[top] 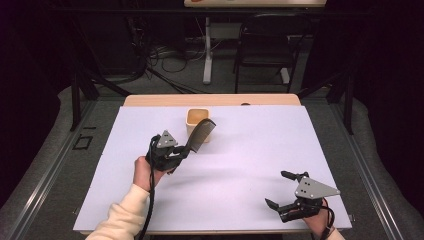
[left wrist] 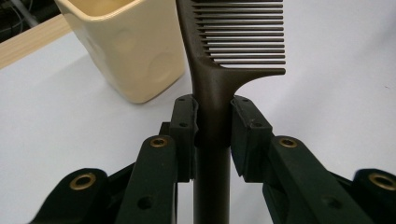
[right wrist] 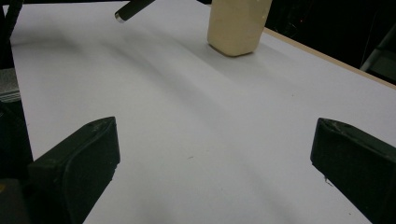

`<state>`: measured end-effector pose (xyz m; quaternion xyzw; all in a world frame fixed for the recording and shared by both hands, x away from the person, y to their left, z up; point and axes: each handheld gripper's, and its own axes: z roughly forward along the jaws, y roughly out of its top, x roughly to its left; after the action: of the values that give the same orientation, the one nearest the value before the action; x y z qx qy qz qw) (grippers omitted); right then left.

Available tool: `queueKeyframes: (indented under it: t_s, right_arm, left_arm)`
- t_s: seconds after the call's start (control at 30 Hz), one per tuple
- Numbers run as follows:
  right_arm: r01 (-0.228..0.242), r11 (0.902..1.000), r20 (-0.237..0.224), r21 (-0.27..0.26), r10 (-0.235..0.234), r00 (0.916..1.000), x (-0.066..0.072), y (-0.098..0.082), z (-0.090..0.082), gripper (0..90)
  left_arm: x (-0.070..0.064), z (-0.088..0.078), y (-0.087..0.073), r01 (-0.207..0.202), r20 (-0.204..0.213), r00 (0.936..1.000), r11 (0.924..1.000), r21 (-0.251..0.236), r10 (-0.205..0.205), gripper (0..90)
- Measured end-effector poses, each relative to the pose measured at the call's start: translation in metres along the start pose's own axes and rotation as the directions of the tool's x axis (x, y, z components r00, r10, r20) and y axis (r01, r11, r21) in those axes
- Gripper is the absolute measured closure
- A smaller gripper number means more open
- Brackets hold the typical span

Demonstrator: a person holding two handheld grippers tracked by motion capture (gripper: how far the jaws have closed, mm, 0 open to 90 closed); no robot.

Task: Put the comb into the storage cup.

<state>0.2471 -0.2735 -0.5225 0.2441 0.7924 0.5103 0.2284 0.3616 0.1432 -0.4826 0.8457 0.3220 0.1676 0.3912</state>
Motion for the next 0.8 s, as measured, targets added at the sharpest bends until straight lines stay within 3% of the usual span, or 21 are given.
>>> queueKeyframes:
  t_s: [0.8]
  right_arm:
    - [-0.002, 1.0000, 0.000, 0.004, 0.002, 1.0000, 0.000, 0.000, 0.001, 0.8]
  left_arm:
    - [0.011, -0.010, 0.005, -0.001, -0.068, 0.9977, 0.9963, -0.086, -0.005, 72.6]
